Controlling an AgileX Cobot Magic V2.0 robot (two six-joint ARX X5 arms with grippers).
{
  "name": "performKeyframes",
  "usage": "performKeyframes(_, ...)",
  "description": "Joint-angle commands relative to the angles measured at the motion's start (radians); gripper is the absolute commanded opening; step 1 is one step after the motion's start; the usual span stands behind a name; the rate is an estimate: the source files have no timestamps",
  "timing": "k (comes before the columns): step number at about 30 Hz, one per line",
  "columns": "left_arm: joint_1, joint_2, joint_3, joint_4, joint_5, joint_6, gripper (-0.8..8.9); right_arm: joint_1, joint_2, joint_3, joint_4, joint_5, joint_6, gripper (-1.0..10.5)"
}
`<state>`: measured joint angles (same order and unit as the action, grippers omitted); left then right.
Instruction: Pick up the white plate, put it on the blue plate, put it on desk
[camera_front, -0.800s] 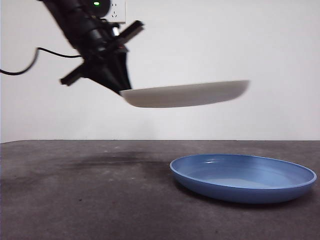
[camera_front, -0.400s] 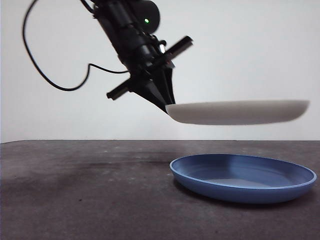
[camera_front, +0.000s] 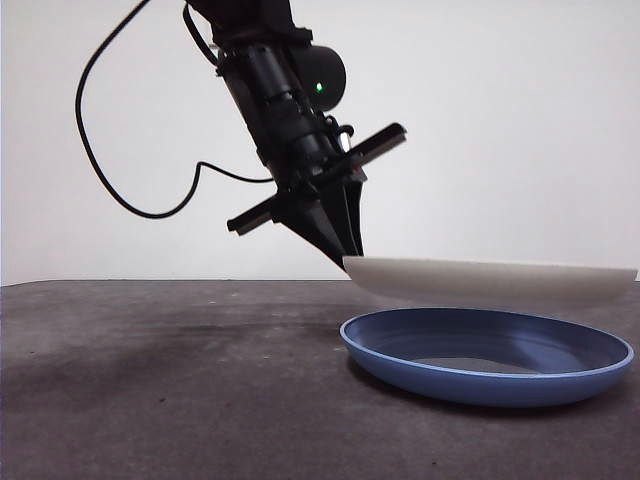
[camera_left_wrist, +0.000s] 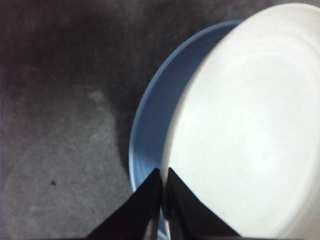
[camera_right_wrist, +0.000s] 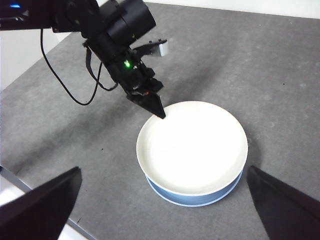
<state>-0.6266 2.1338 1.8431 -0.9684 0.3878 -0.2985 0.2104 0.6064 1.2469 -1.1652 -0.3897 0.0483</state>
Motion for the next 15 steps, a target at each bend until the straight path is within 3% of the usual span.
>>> performKeyframes(1,-0.013,0.043,0.031,-0.007,0.001,-0.001,0.10,0.003,0.004,0.022,0.008,-0.002,-0.012,6.2)
performKeyframes(15,-0.018,0.058,0.031,0.021,0.000,0.018,0.10,0.003,0.004,0.022,0.008,-0.002,-0.011,6.2)
